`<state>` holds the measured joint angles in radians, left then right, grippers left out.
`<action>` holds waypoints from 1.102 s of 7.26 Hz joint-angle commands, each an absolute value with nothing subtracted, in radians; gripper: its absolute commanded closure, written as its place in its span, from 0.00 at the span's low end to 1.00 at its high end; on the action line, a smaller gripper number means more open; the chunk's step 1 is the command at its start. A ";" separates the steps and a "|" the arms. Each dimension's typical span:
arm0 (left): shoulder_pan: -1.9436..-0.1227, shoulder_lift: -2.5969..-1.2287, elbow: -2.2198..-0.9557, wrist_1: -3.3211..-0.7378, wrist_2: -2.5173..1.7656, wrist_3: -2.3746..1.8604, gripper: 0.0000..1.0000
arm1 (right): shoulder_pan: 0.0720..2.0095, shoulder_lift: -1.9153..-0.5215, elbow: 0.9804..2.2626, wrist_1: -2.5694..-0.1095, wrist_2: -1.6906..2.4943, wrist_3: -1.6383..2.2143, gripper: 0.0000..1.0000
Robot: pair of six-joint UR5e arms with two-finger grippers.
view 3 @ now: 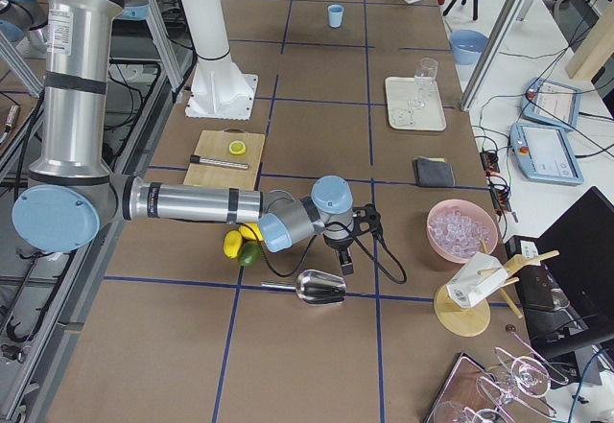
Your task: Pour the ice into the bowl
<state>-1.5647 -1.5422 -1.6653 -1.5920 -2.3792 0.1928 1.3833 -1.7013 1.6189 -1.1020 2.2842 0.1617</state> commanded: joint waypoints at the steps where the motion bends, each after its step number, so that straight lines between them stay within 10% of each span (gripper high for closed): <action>1: -1.565 -1.542 -1.664 -1.591 -2.379 0.193 0.00 | 1.486 -1.697 1.694 -1.330 2.283 0.042 0.00; 8: -1.565 -1.539 -1.608 -1.594 -2.379 0.193 0.00 | 1.529 -1.732 1.729 -1.560 2.279 -0.048 0.00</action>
